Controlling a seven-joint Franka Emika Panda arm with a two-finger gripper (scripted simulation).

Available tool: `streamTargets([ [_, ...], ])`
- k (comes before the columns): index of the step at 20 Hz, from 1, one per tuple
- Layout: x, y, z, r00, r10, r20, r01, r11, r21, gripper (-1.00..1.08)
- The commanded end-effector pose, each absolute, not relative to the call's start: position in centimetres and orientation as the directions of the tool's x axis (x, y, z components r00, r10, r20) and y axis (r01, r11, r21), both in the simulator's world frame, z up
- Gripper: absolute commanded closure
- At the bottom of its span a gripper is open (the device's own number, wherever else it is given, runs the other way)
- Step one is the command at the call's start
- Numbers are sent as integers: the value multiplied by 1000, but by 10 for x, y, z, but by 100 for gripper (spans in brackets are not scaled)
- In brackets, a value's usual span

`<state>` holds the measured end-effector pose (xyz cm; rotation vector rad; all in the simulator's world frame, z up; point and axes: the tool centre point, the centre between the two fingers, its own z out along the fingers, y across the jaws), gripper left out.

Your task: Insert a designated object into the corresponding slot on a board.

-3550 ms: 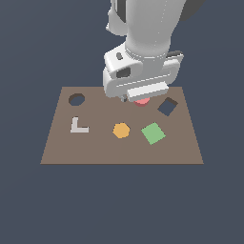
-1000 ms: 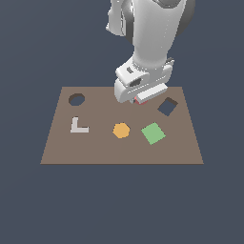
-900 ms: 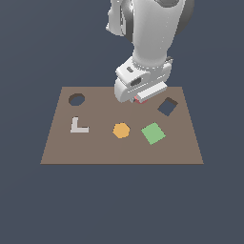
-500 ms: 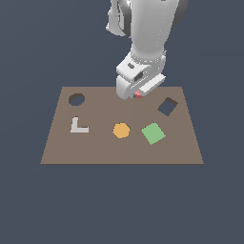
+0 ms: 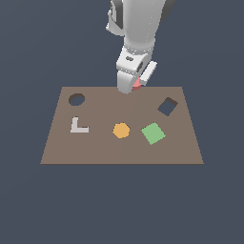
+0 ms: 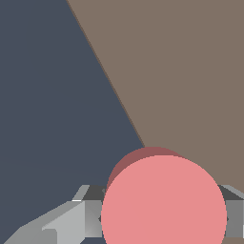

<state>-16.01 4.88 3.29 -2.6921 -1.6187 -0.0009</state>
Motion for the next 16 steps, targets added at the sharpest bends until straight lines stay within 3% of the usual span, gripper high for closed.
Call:
streamTargets([
  [1,-170,42,33,381,925,1,925,-381,1,108],
  [16,-206,-11,35,-129,992,1,992,129,1,108],
])
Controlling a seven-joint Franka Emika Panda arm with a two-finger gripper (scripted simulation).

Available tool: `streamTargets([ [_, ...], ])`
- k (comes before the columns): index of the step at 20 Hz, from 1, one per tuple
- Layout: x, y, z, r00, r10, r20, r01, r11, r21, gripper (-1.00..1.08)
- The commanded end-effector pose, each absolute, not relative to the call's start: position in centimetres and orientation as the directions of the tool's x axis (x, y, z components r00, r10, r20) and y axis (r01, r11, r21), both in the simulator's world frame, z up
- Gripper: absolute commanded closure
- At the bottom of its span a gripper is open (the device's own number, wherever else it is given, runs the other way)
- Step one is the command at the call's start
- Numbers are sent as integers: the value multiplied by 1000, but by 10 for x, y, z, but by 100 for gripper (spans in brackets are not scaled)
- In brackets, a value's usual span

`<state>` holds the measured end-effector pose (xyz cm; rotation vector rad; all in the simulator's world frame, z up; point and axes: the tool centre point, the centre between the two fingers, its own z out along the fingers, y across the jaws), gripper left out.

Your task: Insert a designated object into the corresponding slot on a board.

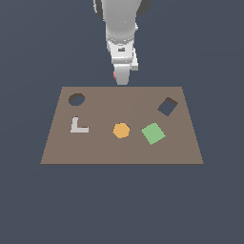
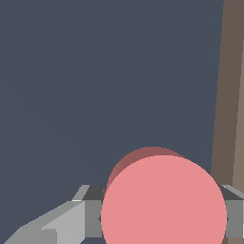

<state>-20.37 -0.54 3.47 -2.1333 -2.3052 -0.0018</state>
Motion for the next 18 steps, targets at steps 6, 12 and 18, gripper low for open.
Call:
streamTargets([
  [6,-212,-35,36,-312,950,1,950,312,1,108],
  [12,-213,-58,36,-480,877,0,877,480,1,108],
  [18,-209,-81,37,-630,777,0,777,630,2,108],
])
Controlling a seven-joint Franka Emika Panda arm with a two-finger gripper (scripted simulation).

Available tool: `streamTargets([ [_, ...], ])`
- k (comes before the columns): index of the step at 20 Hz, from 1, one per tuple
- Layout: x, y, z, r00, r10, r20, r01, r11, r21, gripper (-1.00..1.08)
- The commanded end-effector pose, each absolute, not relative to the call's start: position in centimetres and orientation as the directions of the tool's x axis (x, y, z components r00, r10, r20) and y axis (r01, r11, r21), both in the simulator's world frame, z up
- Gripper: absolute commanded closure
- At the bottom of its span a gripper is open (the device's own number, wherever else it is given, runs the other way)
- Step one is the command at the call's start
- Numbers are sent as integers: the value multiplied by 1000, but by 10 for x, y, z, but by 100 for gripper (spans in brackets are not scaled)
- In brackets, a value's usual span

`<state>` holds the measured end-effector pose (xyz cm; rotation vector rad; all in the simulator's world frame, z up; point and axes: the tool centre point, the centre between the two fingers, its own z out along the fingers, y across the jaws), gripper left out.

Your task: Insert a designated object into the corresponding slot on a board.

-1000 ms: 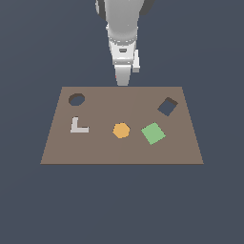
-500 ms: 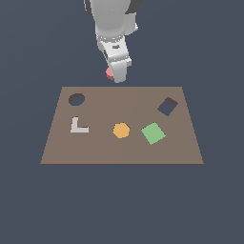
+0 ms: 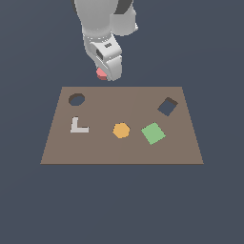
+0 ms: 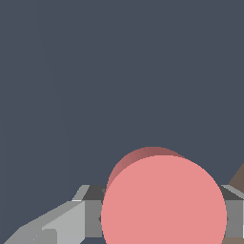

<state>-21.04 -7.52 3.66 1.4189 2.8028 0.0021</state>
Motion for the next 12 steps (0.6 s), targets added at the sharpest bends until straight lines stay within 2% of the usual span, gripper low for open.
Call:
streamTargets([
  [1,-208,-85,37,-653,758,0,758,653,2,108],
  [12,-189,-125,38,-868,496,-1,496,868,2,108],
])
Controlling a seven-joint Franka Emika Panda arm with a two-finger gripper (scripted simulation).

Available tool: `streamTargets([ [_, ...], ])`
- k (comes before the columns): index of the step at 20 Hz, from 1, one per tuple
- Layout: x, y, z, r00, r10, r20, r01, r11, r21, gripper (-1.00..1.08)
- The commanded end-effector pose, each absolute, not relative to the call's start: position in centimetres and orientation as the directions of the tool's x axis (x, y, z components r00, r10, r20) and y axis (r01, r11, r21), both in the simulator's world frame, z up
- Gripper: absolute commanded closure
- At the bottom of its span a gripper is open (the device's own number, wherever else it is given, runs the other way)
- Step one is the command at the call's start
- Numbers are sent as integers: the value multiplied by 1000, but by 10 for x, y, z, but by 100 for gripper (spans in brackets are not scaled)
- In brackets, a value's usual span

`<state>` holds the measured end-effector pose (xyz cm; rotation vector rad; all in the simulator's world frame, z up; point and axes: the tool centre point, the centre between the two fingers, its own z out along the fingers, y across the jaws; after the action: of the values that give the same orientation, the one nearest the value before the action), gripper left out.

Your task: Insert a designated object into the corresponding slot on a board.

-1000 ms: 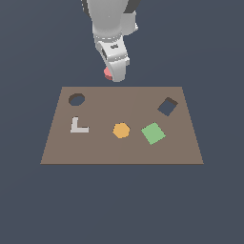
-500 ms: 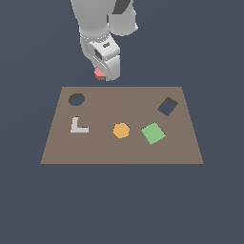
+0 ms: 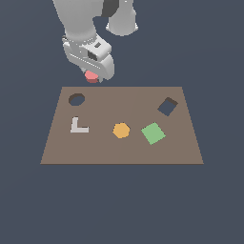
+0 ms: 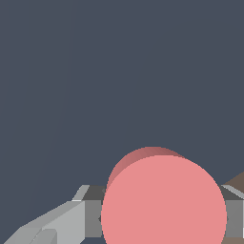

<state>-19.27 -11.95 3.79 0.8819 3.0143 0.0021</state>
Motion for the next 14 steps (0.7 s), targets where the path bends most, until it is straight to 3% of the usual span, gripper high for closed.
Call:
streamTargets([
  [1,-187,-128,38,-884,468,-1,468,884,2,108],
  [14,-142,-164,40,-999,50,-2,50,999,1,108],
])
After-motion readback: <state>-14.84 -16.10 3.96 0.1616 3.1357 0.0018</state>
